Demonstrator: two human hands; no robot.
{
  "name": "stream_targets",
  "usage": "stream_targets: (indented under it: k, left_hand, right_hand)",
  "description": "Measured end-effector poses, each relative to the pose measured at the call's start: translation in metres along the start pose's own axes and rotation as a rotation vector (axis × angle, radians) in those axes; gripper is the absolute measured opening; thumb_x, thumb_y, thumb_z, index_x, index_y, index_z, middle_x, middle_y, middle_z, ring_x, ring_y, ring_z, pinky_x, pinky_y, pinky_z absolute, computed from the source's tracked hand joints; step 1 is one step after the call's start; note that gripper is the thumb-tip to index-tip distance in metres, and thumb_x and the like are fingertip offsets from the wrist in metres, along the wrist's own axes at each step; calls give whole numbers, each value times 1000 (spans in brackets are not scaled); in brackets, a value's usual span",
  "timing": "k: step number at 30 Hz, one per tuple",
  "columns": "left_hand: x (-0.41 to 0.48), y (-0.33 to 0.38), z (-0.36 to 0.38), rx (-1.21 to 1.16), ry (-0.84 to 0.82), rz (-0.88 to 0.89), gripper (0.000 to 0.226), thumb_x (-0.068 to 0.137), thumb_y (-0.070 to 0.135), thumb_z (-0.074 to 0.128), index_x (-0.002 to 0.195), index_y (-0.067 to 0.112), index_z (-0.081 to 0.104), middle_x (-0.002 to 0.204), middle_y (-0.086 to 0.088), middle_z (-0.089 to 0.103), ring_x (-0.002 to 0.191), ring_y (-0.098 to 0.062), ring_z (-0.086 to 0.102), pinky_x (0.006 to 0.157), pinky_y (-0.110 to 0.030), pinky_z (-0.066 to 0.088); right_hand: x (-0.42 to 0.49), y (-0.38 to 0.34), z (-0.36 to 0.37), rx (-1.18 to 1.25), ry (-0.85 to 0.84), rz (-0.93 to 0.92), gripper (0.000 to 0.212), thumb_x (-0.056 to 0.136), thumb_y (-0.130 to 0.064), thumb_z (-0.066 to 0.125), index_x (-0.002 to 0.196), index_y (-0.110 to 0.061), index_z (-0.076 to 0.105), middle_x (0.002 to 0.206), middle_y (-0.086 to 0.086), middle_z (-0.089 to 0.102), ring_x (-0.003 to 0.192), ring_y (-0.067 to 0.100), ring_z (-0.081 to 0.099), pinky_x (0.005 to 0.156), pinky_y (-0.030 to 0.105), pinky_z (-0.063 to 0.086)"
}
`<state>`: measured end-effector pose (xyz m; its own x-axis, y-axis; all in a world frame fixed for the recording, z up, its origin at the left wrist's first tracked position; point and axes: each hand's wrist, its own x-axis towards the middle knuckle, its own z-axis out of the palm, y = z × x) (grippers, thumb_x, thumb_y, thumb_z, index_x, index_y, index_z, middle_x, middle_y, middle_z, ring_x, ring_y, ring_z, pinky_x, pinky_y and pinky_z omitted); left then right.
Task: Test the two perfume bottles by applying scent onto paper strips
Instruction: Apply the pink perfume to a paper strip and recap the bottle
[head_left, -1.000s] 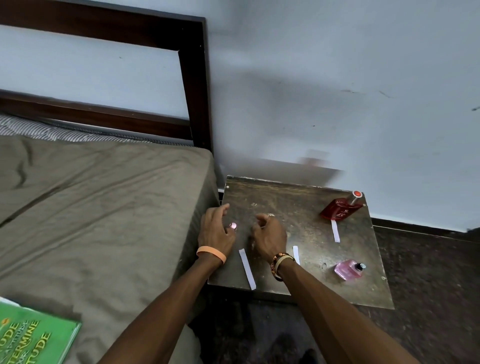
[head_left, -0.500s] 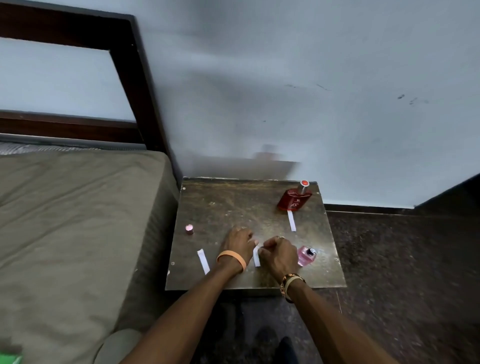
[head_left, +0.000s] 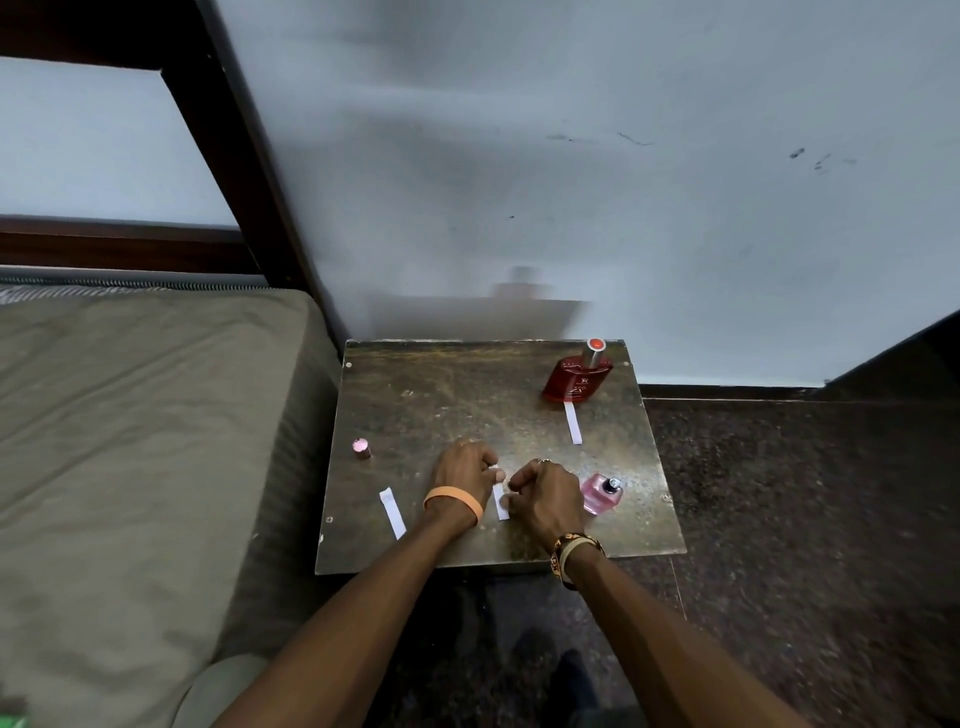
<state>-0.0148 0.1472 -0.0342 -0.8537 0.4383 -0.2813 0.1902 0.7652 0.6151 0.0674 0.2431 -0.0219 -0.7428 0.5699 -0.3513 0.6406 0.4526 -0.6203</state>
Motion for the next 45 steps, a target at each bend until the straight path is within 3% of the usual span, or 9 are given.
stream_targets:
  k: [14,18,24,29,34,39,45]
  left_hand:
    - [6,8,4,146,-65,-49,13,84,14,63,78,6,71,89,-17,70,84,-32,66,72,-35,52]
    - [3,8,3,156,-74,-2,11,85,17,62,74,15,62,92,-11,66,87,-28,64,75,-35,53]
    - [-1,3,-12,-147,-39,-24,18,85,15,62,71,24,54,77,2,65,74,-17,60,64,-27,43]
    - [-5,12,-33,-370,2,-2,22,78,12,71,70,26,56,74,5,64,74,-16,62,67,-29,51]
    - [-24,33,-54,-777,67,-108,23,73,-7,73,83,11,63,75,-5,66,69,-16,63,64,-24,54]
    - [-46,58,-59,-924,-96,-274,17,83,16,71,93,4,65,70,-7,63,59,-13,54,57,-25,47]
    - [-61,82,-63,-983,-85,-288,14,86,17,67,94,5,67,68,-6,65,61,-13,59,61,-26,52]
  right_hand:
    - [4,1,3,3,-4,24,16,68,-12,83,80,-15,72,85,-2,71,81,15,65,69,23,49]
    - [6,5,3,8,-28,13,21,70,-15,82,89,-17,72,89,-1,71,84,14,65,71,22,47]
    - [-1,-9,-2,283,1,-6,39,76,-18,81,112,-17,66,94,-2,72,86,13,69,83,36,57]
    - [-9,-26,-11,464,36,59,26,77,-9,79,92,-26,65,78,4,73,77,19,72,76,45,59]
    - [-26,-40,-35,643,-14,88,27,75,1,80,95,-10,66,80,15,74,74,24,72,72,39,60]
    - [-45,-50,-62,674,15,42,21,77,1,78,92,-7,66,80,13,74,71,19,71,65,30,58]
    - [-62,-52,-87,689,48,35,25,75,3,79,95,-3,65,85,14,74,76,21,72,70,33,60]
